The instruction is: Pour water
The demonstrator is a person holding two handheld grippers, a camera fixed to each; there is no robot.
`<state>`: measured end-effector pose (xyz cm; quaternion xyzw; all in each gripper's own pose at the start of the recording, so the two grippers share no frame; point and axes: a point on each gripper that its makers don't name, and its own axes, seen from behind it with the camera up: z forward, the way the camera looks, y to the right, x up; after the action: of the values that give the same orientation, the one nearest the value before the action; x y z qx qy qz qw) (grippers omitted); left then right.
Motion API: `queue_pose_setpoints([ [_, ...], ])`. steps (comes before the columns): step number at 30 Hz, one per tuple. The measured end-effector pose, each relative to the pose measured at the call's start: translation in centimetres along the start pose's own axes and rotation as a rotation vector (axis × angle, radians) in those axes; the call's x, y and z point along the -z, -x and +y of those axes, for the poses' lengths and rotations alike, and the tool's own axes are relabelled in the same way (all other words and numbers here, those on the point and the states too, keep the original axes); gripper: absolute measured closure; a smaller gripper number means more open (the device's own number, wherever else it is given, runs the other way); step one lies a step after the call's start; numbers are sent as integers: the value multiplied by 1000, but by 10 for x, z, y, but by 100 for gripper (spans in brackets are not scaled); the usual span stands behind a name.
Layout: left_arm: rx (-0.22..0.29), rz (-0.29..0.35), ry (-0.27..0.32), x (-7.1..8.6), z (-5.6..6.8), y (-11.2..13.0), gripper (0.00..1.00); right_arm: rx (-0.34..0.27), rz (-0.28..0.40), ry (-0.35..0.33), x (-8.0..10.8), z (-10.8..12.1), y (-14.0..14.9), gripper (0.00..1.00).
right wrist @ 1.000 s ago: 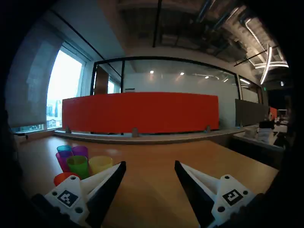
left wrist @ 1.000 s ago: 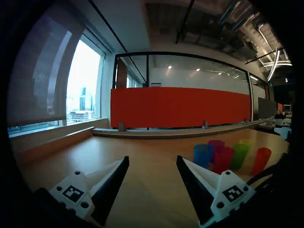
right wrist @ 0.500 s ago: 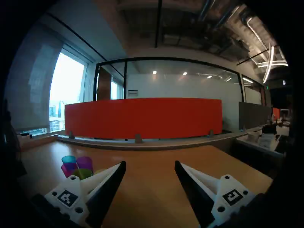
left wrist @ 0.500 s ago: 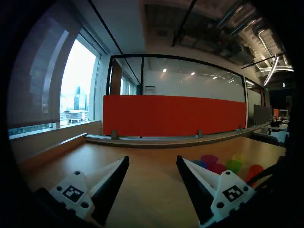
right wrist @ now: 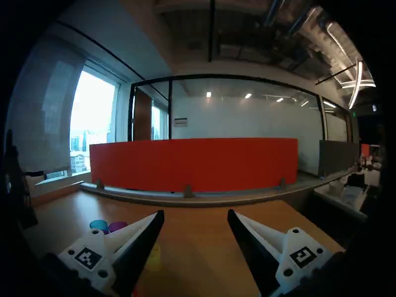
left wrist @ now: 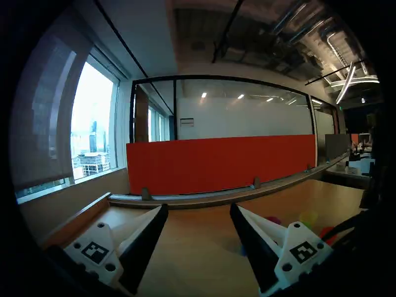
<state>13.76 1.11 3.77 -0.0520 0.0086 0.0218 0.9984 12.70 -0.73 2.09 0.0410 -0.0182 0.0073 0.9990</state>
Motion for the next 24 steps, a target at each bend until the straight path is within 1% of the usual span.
queue_pose_setpoints([
  [3, 0, -6, 8, -2, -1, -11, 8, 9, -2, -6, -2, -1, -16, 1],
  [9, 23, -26, 27, -7, -1, -25, 8, 19, 1, -20, -4, -2, -45, 1],
  [12, 30, -34, 39, -8, -1, -30, 8, 22, 5, -23, -5, -1, -51, 1],
  [18, 31, -47, 67, -12, 1, -38, 8, 11, -16, -37, -7, -3, -47, 1],
  [24, 57, -43, 137, -13, 12, -41, 8, 8, -21, -74, -8, -7, -44, 1],
])
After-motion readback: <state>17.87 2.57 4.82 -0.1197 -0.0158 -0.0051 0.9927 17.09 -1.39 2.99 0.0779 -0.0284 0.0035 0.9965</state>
